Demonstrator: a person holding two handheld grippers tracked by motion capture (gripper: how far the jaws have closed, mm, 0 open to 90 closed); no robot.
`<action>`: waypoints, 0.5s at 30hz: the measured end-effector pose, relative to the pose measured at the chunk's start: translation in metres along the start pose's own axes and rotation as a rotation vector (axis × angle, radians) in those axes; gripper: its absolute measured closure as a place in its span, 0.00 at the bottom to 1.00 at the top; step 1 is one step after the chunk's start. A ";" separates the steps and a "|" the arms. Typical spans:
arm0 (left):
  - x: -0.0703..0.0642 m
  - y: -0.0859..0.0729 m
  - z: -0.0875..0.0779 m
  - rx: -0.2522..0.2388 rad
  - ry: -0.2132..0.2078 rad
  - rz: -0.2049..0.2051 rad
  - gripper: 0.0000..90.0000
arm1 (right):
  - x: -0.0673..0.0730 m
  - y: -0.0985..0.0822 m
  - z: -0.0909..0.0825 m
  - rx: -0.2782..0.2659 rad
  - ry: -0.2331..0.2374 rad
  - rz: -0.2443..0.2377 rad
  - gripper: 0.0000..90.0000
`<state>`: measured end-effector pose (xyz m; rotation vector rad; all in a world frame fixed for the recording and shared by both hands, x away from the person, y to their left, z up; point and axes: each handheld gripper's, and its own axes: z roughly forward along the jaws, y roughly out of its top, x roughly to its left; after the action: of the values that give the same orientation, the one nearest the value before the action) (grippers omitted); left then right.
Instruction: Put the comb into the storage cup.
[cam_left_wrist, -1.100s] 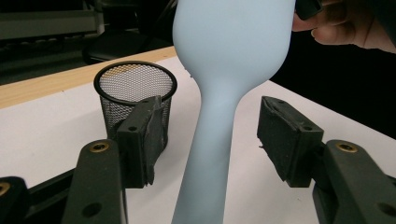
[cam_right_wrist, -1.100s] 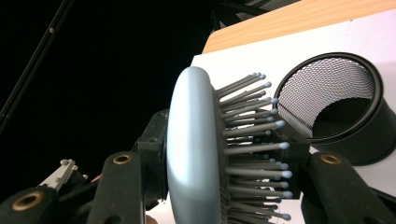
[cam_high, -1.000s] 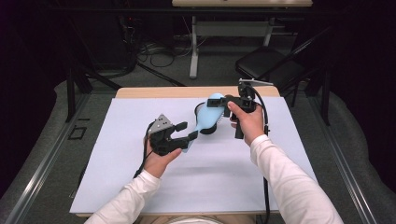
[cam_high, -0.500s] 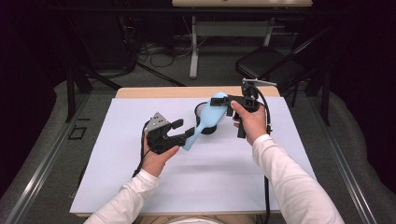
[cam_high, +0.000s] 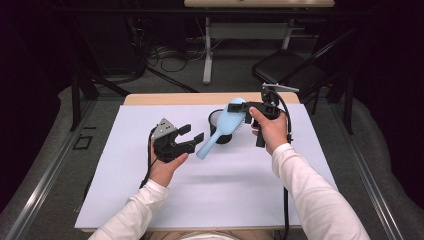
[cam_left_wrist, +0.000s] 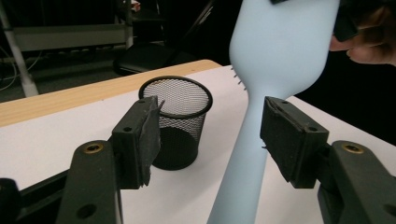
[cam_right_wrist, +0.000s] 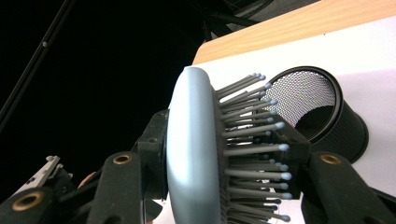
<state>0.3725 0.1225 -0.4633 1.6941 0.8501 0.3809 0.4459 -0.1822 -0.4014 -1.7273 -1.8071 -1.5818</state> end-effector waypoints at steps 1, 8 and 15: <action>0.001 0.000 0.001 0.002 0.002 -0.007 0.38 | 0.000 0.000 0.000 -0.001 0.000 0.002 0.55; 0.011 -0.003 0.006 0.054 0.041 -0.027 0.20 | 0.000 0.002 -0.002 -0.011 -0.004 0.004 0.55; 0.015 -0.006 0.011 0.085 0.067 0.003 0.12 | 0.002 0.005 -0.006 -0.027 -0.008 -0.003 0.55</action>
<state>0.3874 0.1263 -0.4751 1.7692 0.9239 0.4105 0.4461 -0.1868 -0.3952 -1.7453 -1.8010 -1.6104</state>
